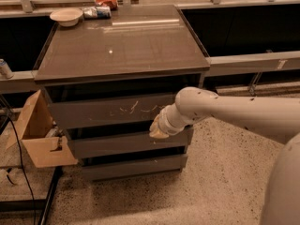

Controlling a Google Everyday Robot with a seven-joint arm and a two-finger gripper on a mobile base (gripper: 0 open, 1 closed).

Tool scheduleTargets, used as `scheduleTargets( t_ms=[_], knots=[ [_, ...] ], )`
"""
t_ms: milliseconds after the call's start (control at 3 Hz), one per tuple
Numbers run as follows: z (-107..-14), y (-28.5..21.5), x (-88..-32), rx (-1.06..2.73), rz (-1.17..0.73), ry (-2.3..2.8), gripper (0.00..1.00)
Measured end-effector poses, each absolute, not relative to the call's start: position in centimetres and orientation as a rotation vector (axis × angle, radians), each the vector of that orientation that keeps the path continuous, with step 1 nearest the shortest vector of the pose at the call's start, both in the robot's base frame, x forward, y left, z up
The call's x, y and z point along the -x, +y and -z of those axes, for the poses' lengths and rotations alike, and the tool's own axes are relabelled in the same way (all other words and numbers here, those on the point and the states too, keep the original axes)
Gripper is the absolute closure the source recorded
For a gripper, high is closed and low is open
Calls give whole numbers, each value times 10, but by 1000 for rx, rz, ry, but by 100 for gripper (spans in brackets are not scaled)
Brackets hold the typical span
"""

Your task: Close top drawer

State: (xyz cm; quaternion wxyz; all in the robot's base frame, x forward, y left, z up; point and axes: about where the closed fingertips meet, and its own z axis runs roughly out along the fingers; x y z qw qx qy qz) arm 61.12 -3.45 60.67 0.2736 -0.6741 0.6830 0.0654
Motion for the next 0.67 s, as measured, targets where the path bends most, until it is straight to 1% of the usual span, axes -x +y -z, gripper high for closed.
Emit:
scheduleTargets(
  t_ms=[333,667],
  knots=[
    [-607,-34,-611,1814,-176,1837,0],
    [-607,-34,-611,1814,-176,1837,0]
  ],
)
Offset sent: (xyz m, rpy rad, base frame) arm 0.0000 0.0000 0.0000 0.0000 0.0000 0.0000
